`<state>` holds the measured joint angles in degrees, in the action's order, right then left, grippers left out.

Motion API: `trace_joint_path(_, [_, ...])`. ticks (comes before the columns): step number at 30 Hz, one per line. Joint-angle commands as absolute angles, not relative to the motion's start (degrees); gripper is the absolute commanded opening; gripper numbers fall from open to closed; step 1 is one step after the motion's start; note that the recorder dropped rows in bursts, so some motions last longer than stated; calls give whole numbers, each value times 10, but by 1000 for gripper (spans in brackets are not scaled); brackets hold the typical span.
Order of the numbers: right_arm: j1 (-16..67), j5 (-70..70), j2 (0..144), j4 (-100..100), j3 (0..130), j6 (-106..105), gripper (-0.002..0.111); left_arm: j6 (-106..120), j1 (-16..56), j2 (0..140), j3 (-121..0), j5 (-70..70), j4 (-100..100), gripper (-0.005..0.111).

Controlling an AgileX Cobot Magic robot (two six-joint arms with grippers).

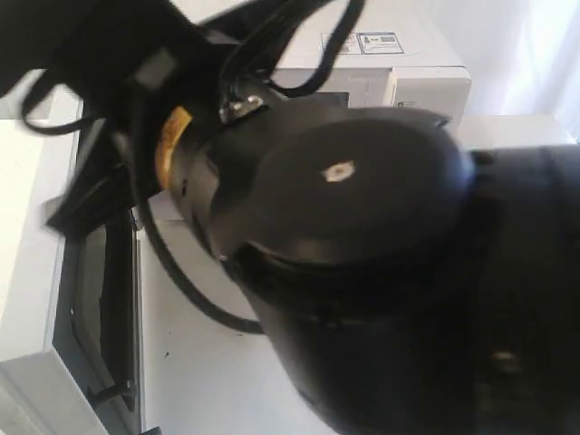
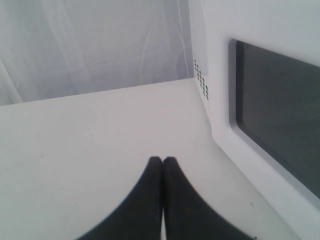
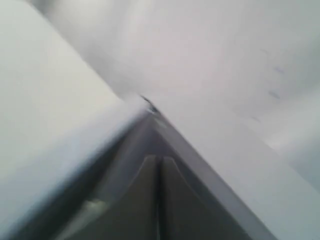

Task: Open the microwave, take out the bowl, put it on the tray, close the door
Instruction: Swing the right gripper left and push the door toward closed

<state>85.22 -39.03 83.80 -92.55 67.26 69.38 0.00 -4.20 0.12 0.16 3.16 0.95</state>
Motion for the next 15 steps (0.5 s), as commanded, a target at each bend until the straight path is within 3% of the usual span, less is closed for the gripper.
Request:
trace_joint_path(1, [863,-67,804,-920,672,692,0,0,-40,0,0,34,5,0])
trace_joint_path(5, [863,94,817,-921,672,725,0,0,-40,0,0,34,5,0])
trace_joint_path(8, [863,124,841,-924,672,726,0,0,-40,0,0,34,5,0])
trace_joint_path(15, [863,-79,910,-925,672,718,0,0,-40,0,0,34,5,0])
